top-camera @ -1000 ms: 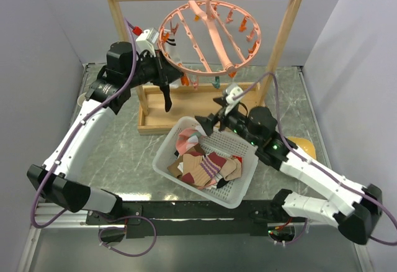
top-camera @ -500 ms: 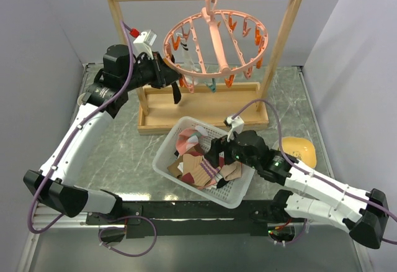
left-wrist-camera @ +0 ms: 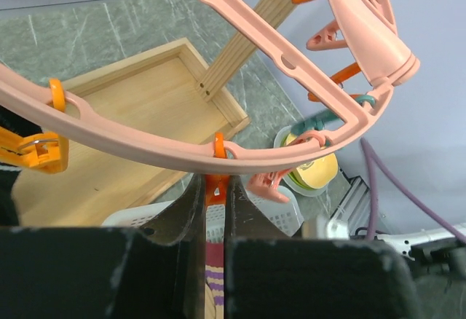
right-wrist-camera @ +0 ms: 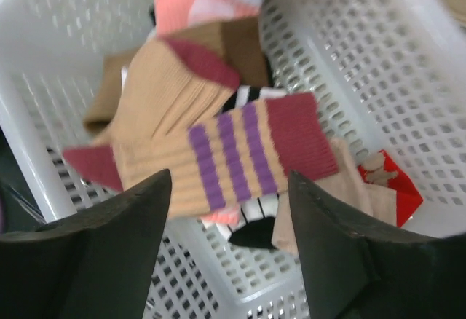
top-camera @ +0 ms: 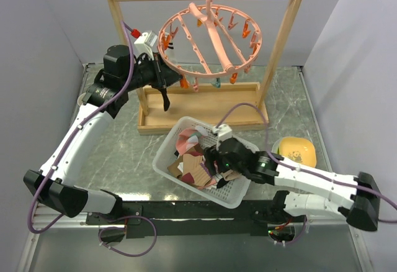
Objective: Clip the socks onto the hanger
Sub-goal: Pick up the sock from the bin.
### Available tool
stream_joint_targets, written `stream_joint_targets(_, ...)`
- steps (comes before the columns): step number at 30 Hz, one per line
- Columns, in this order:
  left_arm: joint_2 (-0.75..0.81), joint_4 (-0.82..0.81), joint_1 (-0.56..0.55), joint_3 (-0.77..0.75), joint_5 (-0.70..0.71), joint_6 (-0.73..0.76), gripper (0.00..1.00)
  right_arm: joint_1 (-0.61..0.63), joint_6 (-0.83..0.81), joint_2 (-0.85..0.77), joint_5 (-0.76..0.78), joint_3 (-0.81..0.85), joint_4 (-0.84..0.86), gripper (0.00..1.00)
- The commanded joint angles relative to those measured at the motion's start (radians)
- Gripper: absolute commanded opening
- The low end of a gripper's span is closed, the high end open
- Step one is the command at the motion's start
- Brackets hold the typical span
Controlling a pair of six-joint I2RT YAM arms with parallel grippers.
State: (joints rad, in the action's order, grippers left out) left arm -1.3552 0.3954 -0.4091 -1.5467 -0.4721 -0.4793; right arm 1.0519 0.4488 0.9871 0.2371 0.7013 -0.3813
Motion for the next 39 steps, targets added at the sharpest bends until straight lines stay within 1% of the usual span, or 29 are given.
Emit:
stream_joint_targets(1, 0.022, -0.039, 0.003, -0.007, -0.028, 0.005, 0.01, 0.079, -0.030, 0.106, 0.125, 0.131, -0.227, 0.80)
stream_joint_targets(2, 0.021, -0.038, 0.003, -0.010, -0.028, 0.005, 0.01, 0.077, 0.028, 0.177, 0.155, 0.191, -0.301, 0.80)
stream_joint_targets(3, 0.019, -0.036, 0.003, -0.012, -0.028, 0.005, 0.01, 0.074, 0.087, 0.211, 0.210, 0.220, -0.389, 0.80)
stream_joint_targets(4, 0.016, -0.036, 0.001, -0.016, -0.028, 0.008, 0.01, 0.073, 0.188, 0.249, 0.212, 0.239, -0.478, 0.80)
stream_joint_targets(5, 0.016, -0.036, 0.003, -0.016, -0.028, 0.008, 0.01, 0.071, 0.224, 0.249, 0.191, 0.244, -0.482, 0.80)
stream_joint_targets(6, 0.015, -0.036, 0.003, -0.015, -0.031, 0.007, 0.01, 0.071, 0.250, 0.237, 0.165, 0.231, -0.467, 0.81)
stream_joint_targets(7, 0.014, -0.038, 0.003, -0.016, -0.031, 0.007, 0.01, 0.071, 0.299, 0.201, 0.110, 0.212, -0.409, 0.81)
stream_joint_targets(9, 0.013, -0.040, 0.003, -0.015, -0.033, 0.005, 0.01, 0.047, 0.339, 0.167, 0.070, 0.144, -0.354, 0.81)
stream_joint_targets(13, 0.007, -0.043, 0.003, -0.018, -0.034, 0.001, 0.01, -0.041, 0.412, 0.130, -0.011, 0.052, -0.259, 0.75)
stream_joint_targets(14, 0.007, -0.043, 0.001, -0.018, -0.036, -0.002, 0.01, -0.061, 0.418, 0.122, -0.053, 0.023, -0.216, 0.75)
stream_joint_targets(18, 0.008, -0.047, 0.003, -0.015, -0.040, -0.002, 0.01, -0.145, 0.432, 0.097, -0.134, -0.042, -0.116, 0.71)
stream_joint_targets(21, 0.010, -0.049, 0.001, -0.010, -0.039, -0.004, 0.01, -0.176, 0.433, 0.087, -0.154, -0.072, -0.045, 0.68)
stream_joint_targets(24, 0.013, -0.050, 0.001, -0.007, -0.040, -0.005, 0.01, -0.196, 0.433, 0.099, -0.166, -0.075, -0.015, 0.65)
stream_joint_targets(31, 0.018, -0.052, 0.003, -0.003, -0.045, -0.007, 0.01, -0.197, 0.445, 0.127, -0.162, -0.066, 0.001, 0.61)
stream_joint_targets(34, 0.019, -0.052, 0.003, 0.002, -0.045, -0.007, 0.01, -0.197, 0.441, 0.128, -0.150, -0.048, -0.017, 0.56)
stream_joint_targets(35, 0.021, -0.049, 0.001, 0.003, -0.046, -0.007, 0.01, -0.197, 0.435, 0.119, -0.138, -0.036, -0.028, 0.54)
stream_joint_targets(37, 0.022, -0.047, 0.003, 0.005, -0.046, -0.004, 0.01, -0.191, 0.397, 0.082, -0.104, 0.012, -0.054, 0.53)
stream_joint_targets(39, 0.022, -0.046, 0.003, 0.007, -0.046, -0.002, 0.01, -0.182, 0.345, 0.082, -0.098, 0.050, -0.102, 0.51)
